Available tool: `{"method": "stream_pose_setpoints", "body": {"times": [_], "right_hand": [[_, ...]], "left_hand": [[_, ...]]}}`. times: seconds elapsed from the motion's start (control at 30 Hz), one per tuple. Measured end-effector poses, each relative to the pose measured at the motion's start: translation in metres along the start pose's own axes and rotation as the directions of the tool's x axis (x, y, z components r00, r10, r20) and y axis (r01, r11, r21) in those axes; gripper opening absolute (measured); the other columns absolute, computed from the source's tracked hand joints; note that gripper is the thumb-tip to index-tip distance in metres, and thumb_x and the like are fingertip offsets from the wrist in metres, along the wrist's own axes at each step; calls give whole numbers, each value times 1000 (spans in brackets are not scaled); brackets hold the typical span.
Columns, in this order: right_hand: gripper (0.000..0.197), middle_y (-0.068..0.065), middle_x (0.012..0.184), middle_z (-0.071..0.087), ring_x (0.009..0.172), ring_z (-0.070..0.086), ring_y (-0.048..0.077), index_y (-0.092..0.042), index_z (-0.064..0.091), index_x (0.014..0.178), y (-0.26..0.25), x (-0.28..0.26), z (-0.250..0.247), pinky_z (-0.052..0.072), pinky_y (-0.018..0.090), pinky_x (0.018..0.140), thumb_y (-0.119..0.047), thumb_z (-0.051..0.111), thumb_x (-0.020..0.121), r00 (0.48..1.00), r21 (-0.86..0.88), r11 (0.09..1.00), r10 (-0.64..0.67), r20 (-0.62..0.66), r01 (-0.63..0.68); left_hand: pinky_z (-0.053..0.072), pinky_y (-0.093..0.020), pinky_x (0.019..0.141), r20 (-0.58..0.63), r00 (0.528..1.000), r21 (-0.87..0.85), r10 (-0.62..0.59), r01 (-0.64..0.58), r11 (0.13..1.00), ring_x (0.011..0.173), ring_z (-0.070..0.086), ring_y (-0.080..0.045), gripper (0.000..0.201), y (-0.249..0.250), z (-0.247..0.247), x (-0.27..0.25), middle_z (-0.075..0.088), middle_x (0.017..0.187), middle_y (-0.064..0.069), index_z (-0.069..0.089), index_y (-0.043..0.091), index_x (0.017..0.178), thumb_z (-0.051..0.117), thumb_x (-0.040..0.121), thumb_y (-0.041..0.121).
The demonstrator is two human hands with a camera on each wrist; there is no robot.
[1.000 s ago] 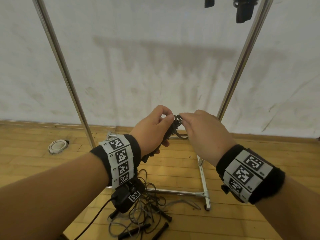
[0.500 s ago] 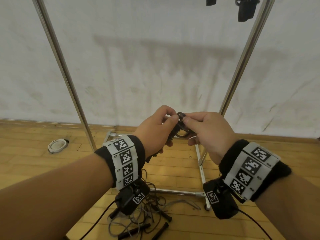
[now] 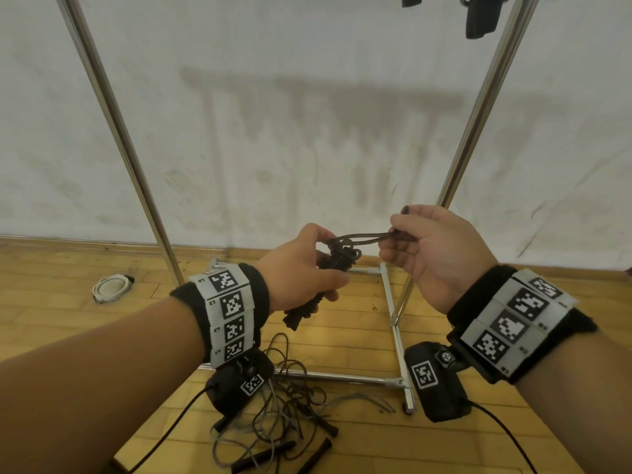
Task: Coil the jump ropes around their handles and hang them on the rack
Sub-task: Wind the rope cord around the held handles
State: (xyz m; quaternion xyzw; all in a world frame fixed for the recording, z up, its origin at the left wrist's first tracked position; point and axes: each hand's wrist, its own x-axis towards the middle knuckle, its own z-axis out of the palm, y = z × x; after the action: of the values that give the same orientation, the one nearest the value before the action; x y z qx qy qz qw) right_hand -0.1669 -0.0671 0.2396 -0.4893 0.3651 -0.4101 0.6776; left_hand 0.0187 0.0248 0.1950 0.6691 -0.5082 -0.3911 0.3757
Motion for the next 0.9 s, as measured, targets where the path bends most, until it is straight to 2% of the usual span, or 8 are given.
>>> {"method": "stream_pose_setpoints", "body": {"times": [0.3,0.47,0.53,0.6,0.67,0.7,0.83,0.9], "right_hand": [[26,21,85,68,70,74,30,1,55,120,-2,-3,6,61,31,58,-1,65,96,997,89,993,74,34,-76],[18,23,103,67,88,77,37,-3,58,111,6,16,-9,63,33,66,4,63,96,986,112,990,101,-131,-87],[23,19,115,66,88,76,32,-10,61,117,14,26,-23,64,39,72,1,61,97,973,-209,972,60,-224,-108],[35,12,132,57,96,69,25,-22,58,132,21,33,-37,61,39,81,-8,55,100,985,-785,614,-73,-154,-77],[44,6,147,50,124,56,23,-28,50,146,26,32,-38,48,36,102,-19,47,103,990,-970,211,-103,96,116],[42,-1,149,51,132,50,18,-30,50,147,27,29,-34,41,32,108,-25,44,105,975,-960,175,-72,208,218],[43,-17,117,72,109,65,3,-34,69,120,35,6,-9,42,30,103,-60,39,103,940,-674,736,178,292,70],[46,-6,101,78,95,74,10,-25,70,115,38,0,-5,52,35,97,-61,44,102,922,-654,755,218,319,47]], "left_hand": [[57,-27,53,-59,998,220,24,-11,976,52,68,-9,38,3,-1,1,80,87,2,47,33,110,80,92,31],[52,-22,48,126,991,440,-47,-13,898,48,65,-5,68,-3,7,-3,78,90,3,37,34,145,78,90,27],[54,-28,50,136,989,408,-58,-2,913,52,65,-11,72,-2,8,-3,80,90,2,35,31,151,76,91,25],[58,-34,55,135,990,368,-44,-8,930,56,65,-14,49,-2,6,-3,81,91,1,51,26,136,74,92,26],[58,-31,53,124,992,356,-11,-34,934,54,64,-12,29,-2,5,-3,81,87,1,61,28,119,72,93,27],[57,-30,52,109,994,353,1,-40,935,53,64,-11,24,-3,5,-3,80,85,1,63,29,116,72,93,27],[53,-25,48,1,999,387,32,-30,921,48,63,-8,21,-3,1,0,77,76,4,63,31,112,71,93,29],[47,-16,44,-31,997,450,66,-44,892,47,61,-1,23,-2,0,0,75,74,5,63,31,114,71,92,31]]}}
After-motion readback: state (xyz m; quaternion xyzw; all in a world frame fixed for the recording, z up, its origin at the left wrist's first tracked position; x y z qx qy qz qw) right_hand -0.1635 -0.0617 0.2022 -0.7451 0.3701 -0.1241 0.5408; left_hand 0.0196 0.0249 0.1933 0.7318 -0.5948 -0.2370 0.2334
